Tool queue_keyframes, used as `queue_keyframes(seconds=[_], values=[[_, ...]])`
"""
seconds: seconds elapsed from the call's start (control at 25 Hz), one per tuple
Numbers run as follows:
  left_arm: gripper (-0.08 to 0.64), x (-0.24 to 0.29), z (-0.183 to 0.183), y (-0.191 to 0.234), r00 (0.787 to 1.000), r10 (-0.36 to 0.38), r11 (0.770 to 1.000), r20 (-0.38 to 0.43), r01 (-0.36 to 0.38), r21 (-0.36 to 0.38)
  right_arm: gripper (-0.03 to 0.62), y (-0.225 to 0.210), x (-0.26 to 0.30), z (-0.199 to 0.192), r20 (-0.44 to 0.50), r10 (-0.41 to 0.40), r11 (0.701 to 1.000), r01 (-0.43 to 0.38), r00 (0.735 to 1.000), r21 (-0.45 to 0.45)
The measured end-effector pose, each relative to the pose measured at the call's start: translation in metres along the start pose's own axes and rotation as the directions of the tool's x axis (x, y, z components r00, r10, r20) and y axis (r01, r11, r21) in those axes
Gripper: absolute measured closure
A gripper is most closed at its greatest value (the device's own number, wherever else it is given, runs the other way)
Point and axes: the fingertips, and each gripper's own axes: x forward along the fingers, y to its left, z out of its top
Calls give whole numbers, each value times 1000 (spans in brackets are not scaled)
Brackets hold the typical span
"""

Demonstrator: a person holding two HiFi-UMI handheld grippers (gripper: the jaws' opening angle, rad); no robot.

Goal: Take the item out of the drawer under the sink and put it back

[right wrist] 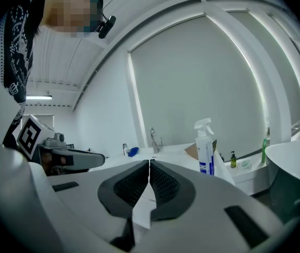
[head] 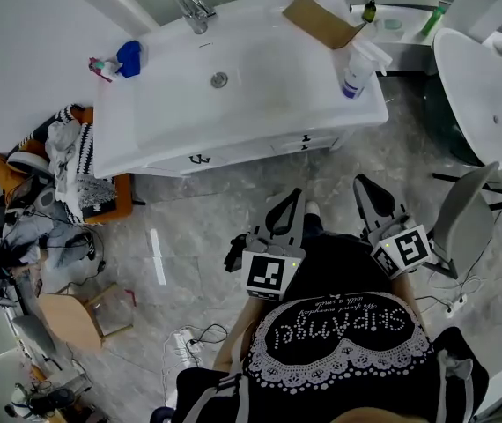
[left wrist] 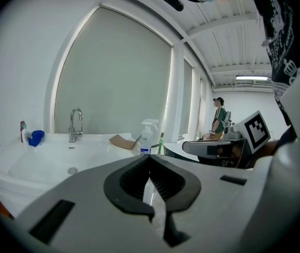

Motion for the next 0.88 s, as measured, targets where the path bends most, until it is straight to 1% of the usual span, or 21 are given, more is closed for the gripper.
queue_keyframes(seconds=[0.12,0.24,0.44,0.76,0.88], values=[[555,-2,2,3,999,10,1000,34,-10,-8,574,4,3,-2,-15,8,1000,-8,1000,-15],[555,-6,0,7,1000,17,1000,13,-17,-20,572,10,7,-5,-37,25,999,-26,999,-28],[557,-10,-3,12,999,35,998,18,-34,-51,572,15,11,-8,-60,42,998,-44,997,-41],[555,-14,-2,19,998,50,996,23,-48,-77,572,19,16,-8,-77,47,998,-50,996,-46],[555,-16,-1,22,997,67,995,27,-65,-76,572,14,18,-12,-93,23,999,-26,995,-37]])
